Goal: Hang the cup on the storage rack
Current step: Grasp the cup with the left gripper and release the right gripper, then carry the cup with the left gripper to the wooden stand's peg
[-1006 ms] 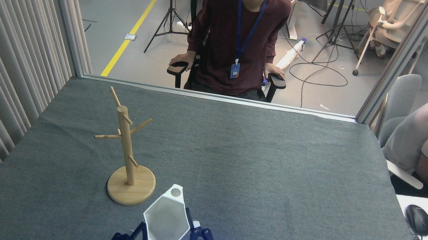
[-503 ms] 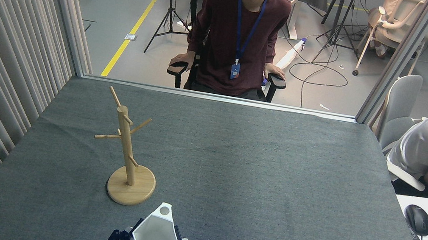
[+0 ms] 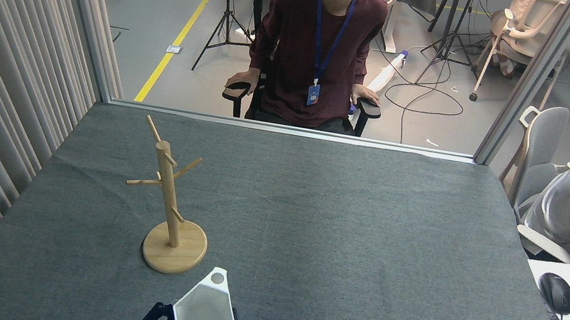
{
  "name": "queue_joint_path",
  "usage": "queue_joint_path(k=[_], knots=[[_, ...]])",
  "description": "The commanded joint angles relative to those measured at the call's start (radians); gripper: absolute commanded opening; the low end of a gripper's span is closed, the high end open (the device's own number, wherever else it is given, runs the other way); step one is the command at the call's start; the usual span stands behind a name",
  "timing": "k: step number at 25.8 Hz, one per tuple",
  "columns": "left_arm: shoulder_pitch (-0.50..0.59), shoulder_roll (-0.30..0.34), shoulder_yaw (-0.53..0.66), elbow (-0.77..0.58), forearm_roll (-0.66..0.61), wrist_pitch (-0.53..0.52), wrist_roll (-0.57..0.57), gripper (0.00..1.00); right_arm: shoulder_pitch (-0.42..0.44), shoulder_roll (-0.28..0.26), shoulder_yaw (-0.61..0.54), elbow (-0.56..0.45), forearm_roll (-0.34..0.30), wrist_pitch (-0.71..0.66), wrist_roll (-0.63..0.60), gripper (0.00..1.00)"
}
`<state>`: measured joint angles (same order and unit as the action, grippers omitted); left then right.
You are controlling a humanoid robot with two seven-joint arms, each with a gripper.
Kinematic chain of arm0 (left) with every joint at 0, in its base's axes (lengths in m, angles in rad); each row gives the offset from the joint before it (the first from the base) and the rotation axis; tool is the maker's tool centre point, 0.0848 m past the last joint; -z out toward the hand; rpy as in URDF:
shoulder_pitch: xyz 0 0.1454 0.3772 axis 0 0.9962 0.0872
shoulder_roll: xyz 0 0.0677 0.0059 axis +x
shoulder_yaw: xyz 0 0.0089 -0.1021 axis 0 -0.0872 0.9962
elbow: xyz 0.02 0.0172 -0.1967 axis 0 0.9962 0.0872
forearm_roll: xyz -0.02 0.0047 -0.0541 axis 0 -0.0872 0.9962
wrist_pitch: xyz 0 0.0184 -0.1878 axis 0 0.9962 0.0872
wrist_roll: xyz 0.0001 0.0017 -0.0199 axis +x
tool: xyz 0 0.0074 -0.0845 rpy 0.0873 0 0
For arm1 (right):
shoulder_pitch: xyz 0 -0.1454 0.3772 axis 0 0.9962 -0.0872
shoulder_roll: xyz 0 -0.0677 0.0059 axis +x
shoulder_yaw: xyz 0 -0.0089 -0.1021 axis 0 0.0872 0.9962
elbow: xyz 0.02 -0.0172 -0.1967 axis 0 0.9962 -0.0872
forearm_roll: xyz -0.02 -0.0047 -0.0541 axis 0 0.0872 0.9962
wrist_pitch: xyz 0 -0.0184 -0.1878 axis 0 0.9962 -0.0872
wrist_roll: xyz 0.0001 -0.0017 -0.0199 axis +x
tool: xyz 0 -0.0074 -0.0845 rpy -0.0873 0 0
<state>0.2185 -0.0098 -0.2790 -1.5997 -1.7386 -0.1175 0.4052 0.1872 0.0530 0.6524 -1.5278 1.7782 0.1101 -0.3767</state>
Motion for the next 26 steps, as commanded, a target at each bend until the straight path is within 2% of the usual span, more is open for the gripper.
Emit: queue_joint_path(k=[1, 3, 9, 11, 13, 15, 19, 21, 23, 25, 26], knots=[[0.004, 0.004, 0.0, 0.001, 0.001, -0.002, 0.012, 0.54, -0.002, -0.001, -0.001, -0.04, -0.033, 0.006, -0.01, 0.99], [0.004, 0.005, 0.0, 0.001, -0.001, -0.002, 0.015, 0.49, 0.012, -0.005, 0.001, -0.098, -0.046, -0.003, -0.01, 0.99], [0.001, 0.008, 0.0, 0.001, -0.002, -0.002, 0.014, 0.49, 0.023, -0.016, -0.014, -0.199, -0.072, -0.001, -0.019, 0.99], [0.001, 0.008, 0.0, 0.001, -0.002, -0.002, 0.014, 0.49, 0.02, -0.007, -0.091, -0.216, -0.151, 0.009, -0.019, 0.99], [0.002, 0.008, 0.0, 0.004, -0.002, -0.001, 0.014, 0.49, -0.008, 0.001, -0.224, -0.207, -0.279, 0.022, -0.014, 0.99], [0.007, 0.005, 0.001, 0.004, -0.002, -0.001, 0.015, 0.49, -0.037, 0.004, -0.359, -0.158, -0.356, 0.019, -0.01, 0.99], [0.013, 0.004, 0.015, -0.003, -0.002, 0.002, 0.018, 0.49, -0.06, -0.013, -0.514, -0.008, -0.347, 0.017, -0.002, 0.99], [0.013, 0.005, 0.037, -0.011, -0.001, 0.012, 0.018, 0.49, -0.061, -0.051, -0.527, 0.069, -0.309, 0.017, -0.002, 0.99], [0.01, 0.007, 0.069, -0.022, 0.001, 0.036, 0.017, 0.48, -0.057, -0.099, -0.527, 0.104, -0.264, 0.017, -0.002, 0.99], [0.004, 0.007, 0.11, -0.019, 0.001, 0.05, 0.017, 0.42, -0.051, -0.114, -0.525, 0.11, -0.247, 0.019, -0.002, 0.99], [-0.001, 0.007, 0.144, -0.011, 0.001, 0.061, 0.017, 0.42, -0.049, -0.114, -0.527, 0.11, -0.244, 0.019, -0.002, 0.99]])
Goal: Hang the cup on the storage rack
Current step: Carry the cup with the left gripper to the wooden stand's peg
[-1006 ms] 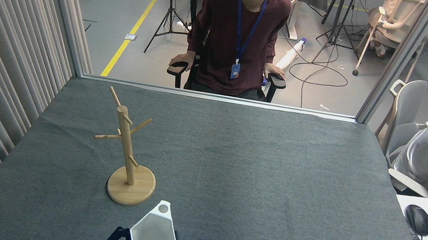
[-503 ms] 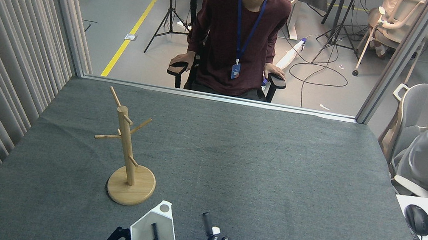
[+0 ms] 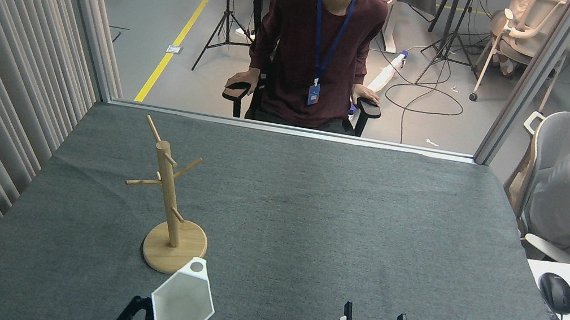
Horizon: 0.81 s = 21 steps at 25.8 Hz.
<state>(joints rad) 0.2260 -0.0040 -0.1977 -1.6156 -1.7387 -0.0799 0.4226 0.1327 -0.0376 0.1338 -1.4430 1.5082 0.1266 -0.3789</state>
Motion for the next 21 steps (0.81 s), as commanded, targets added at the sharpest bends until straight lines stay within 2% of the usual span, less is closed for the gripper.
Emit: queue_joint_path(k=[1, 4, 8, 15, 21], knots=[[-0.011, -0.001, 0.101, 0.014, -0.001, 0.041, -0.005, 0.42, 0.005, -0.025, -0.008, 0.026, 0.026, 0.004, 0.0, 0.99], [-0.039, -0.002, 0.155, 0.025, -0.012, 0.1, -0.016, 0.43, 0.007, -0.03, -0.011, 0.026, 0.026, 0.004, 0.0, 0.99], [-0.085, 0.006, 0.162, 0.105, -0.035, 0.183, -0.028, 0.42, 0.008, -0.041, -0.011, 0.024, 0.026, 0.005, 0.0, 0.99], [-0.255, 0.001, 0.228, 0.252, -0.105, 0.301, -0.056, 0.37, 0.007, -0.039, -0.013, 0.023, 0.027, 0.005, 0.002, 0.99], [-0.402, 0.001, 0.274, 0.379, -0.148, 0.359, -0.068, 0.34, 0.007, -0.041, -0.013, 0.016, 0.027, 0.007, 0.002, 0.99]])
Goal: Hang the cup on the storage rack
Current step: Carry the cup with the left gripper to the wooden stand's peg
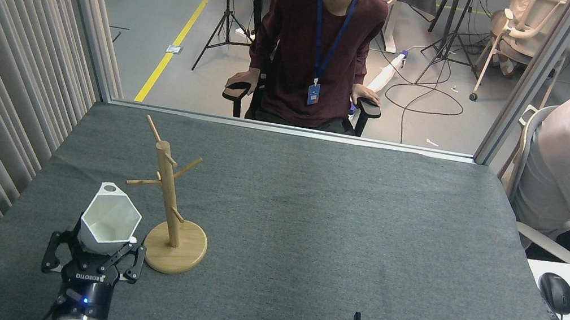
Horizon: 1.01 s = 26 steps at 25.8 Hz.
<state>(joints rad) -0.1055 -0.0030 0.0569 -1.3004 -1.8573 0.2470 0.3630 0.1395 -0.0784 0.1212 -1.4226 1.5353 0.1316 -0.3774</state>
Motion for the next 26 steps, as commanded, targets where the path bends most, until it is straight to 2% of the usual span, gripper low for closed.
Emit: queue_joint_path(k=[1, 7, 13, 22, 23, 25, 26], knots=[[-0.092, 0.0, 0.029, 0.078, -0.051, 0.035, -0.016, 0.33, -0.001, 0.003, 0.0, -0.004, 0.0, 0.002, 0.0, 0.99], [-0.094, 0.0, 0.038, 0.078, -0.118, 0.037, -0.018, 0.33, -0.003, 0.012, 0.002, -0.006, 0.0, 0.0, 0.0, 0.99], [-0.092, -0.011, 0.038, 0.089, -0.27, 0.037, -0.019, 0.34, -0.012, 0.016, 0.002, -0.004, 0.0, 0.0, 0.003, 0.99], [-0.092, -0.028, 0.037, 0.102, -0.324, 0.037, -0.019, 0.36, -0.012, 0.011, 0.002, -0.007, -0.001, 0.0, 0.022, 0.99], [-0.092, -0.031, 0.035, 0.104, -0.324, 0.037, -0.019, 0.39, -0.012, 0.012, 0.002, -0.007, -0.001, 0.0, 0.022, 0.99], [-0.091, -0.031, 0.034, 0.108, -0.324, 0.035, -0.018, 0.54, -0.011, 0.012, 0.002, -0.009, -0.001, 0.002, 0.022, 0.99], [-0.091, -0.031, 0.032, 0.108, -0.324, 0.032, -0.019, 0.7, -0.009, 0.011, 0.002, -0.009, -0.001, 0.002, 0.022, 0.99]])
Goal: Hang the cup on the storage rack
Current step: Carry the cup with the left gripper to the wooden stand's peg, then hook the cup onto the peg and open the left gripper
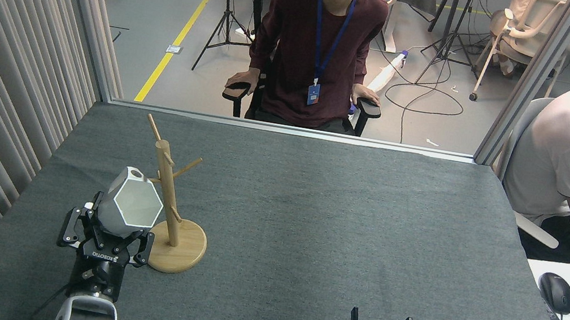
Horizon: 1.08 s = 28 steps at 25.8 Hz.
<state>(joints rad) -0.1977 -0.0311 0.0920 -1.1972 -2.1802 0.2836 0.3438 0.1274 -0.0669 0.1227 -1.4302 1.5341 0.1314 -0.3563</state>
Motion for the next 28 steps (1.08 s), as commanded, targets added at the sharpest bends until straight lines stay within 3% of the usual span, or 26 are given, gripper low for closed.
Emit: queue_joint_path(k=[1, 2, 19, 28], knots=[[0.001, -0.003, -0.005, 0.005, 0.0, -0.007, 0.001, 0.94, 0.003, -0.001, -0.002, -0.001, 0.0, 0.002, 0.0, 0.99], [0.003, 0.0, -0.005, 0.005, 0.002, -0.011, 0.001, 1.0, 0.005, -0.004, -0.002, -0.001, 0.0, 0.002, -0.001, 0.99], [0.063, -0.006, -0.035, -0.015, 0.002, -0.02, 0.001, 1.0, 0.005, -0.007, -0.003, -0.001, -0.002, 0.004, -0.001, 0.99], [0.222, 0.0, -0.026, -0.162, 0.04, -0.078, 0.001, 1.0, 0.009, -0.019, -0.006, -0.015, -0.002, 0.002, -0.001, 0.99]])
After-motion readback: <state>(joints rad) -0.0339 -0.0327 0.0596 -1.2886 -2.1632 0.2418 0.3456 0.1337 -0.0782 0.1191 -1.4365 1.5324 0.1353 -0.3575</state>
